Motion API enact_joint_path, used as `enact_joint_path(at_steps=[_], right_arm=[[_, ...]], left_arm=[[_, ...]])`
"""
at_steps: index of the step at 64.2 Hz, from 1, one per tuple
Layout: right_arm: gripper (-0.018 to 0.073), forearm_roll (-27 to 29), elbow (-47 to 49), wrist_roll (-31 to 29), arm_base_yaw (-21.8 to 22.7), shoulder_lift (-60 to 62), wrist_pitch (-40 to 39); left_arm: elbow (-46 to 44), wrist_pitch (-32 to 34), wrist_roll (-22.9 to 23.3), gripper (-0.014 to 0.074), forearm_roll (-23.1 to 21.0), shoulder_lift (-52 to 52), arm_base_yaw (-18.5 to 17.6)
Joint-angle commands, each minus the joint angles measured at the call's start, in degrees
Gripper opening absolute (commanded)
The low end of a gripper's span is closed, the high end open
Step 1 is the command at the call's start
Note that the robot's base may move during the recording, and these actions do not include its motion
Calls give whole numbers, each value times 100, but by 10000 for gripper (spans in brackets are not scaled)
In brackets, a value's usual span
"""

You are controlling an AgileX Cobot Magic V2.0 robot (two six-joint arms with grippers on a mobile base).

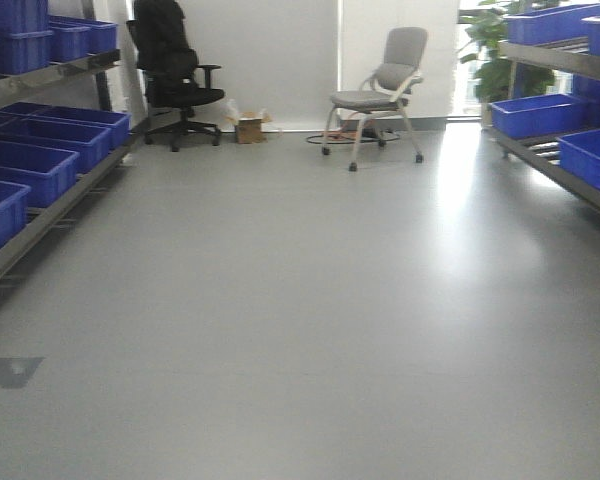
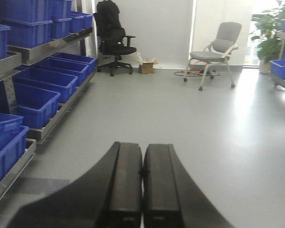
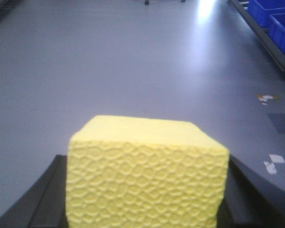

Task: Place yellow foam block on left shelf second layer
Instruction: 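Drive the base down the aisle toward the bin shelf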

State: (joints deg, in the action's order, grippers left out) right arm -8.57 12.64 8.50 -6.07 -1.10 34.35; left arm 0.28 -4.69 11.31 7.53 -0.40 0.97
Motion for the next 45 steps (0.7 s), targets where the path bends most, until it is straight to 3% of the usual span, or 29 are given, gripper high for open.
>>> enact_joint_path(at_steps=[1,45], right_arm=[[277,-80,154,-29,-3,-126,-526],[277,-80,154,-29,-3,-126,-526]], left_arm=[[148,504,22,137,-13,46,2],[148,504,22,137,-13,46,2]])
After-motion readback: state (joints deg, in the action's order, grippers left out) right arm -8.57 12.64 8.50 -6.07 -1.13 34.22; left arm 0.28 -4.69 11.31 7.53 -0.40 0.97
